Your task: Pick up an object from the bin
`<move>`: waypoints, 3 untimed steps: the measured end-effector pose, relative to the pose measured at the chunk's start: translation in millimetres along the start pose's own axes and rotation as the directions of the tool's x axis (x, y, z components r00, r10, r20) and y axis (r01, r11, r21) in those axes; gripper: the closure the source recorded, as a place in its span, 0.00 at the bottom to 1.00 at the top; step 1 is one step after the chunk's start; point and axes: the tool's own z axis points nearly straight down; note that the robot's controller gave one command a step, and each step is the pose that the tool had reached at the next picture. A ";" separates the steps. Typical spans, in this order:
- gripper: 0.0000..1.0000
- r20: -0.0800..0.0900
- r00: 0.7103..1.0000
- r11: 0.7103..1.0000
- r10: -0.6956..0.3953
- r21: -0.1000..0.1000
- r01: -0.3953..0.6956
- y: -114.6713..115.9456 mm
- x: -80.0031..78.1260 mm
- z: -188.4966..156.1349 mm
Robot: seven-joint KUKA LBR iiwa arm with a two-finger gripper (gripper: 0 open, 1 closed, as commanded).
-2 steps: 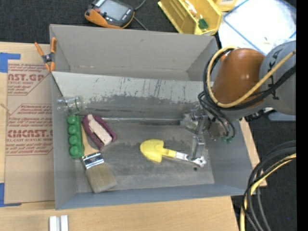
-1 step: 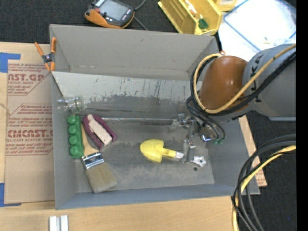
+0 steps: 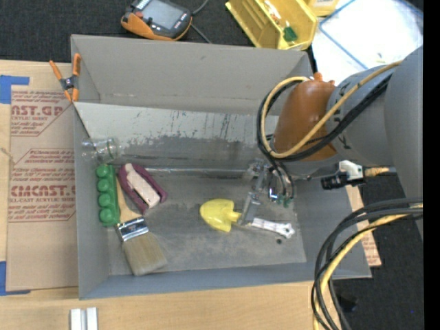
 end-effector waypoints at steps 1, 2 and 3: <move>0.00 0.000 0.879 0.879 -0.478 0.000 0.478 9.3 -8.4 20.6; 0.00 0.001 0.954 0.954 -0.300 -0.002 0.300 14.2 -9.5 22.8; 0.00 0.002 0.934 0.934 -0.358 0.000 0.358 33.4 4.5 26.4</move>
Offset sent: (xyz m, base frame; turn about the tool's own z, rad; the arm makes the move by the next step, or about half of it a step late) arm 0.0143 0.0143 -0.0241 -0.0636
